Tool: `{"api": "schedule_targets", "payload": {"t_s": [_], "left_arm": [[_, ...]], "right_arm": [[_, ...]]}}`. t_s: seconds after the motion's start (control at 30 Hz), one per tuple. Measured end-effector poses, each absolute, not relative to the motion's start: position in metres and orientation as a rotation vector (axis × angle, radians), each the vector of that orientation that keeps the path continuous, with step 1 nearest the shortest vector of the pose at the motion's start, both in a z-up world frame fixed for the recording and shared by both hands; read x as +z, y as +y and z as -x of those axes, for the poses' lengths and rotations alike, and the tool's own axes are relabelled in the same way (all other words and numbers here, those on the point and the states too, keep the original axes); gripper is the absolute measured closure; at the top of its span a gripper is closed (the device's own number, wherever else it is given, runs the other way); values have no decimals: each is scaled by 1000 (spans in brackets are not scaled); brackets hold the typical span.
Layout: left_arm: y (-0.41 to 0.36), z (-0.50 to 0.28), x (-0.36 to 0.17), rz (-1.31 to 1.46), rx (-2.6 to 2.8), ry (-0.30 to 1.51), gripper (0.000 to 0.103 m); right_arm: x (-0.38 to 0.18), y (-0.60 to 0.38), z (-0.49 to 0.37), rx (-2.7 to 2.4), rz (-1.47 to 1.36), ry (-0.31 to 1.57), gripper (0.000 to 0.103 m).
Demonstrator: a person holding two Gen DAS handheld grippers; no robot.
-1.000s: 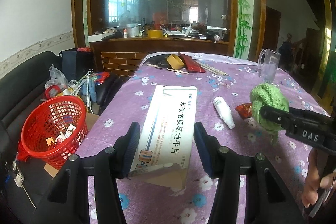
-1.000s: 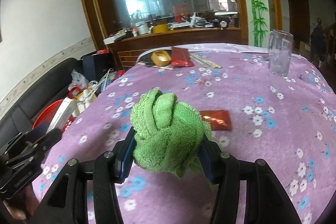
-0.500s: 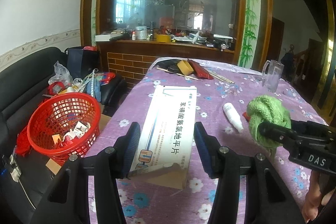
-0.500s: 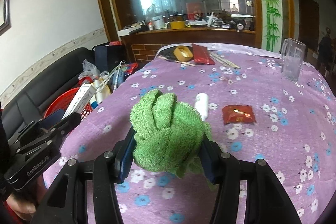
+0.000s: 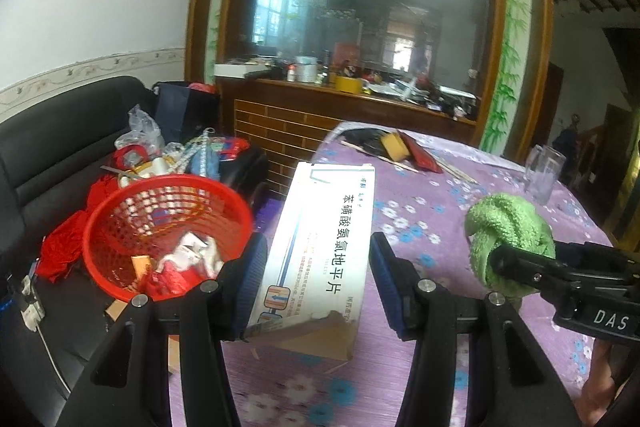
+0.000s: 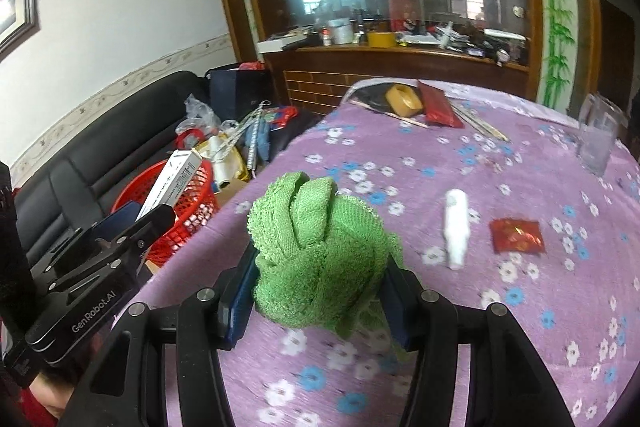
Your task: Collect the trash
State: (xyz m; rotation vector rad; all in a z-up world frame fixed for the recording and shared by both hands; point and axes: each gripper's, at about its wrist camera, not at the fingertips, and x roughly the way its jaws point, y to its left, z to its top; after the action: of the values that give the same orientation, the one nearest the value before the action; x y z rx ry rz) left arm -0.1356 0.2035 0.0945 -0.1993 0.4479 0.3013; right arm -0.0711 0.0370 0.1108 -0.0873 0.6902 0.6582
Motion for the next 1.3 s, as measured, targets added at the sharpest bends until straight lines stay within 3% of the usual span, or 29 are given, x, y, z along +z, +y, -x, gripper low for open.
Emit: {"api": "schedule_targets", "payload": {"t_s": [0.53, 1.3], "left_arm": [[321, 169, 97, 281, 517, 426, 51], [385, 155, 75, 338, 605, 487, 51]], "right_arm": [[138, 146, 80, 838, 155, 668, 42], [127, 257, 37, 1026, 79, 797, 40]]}}
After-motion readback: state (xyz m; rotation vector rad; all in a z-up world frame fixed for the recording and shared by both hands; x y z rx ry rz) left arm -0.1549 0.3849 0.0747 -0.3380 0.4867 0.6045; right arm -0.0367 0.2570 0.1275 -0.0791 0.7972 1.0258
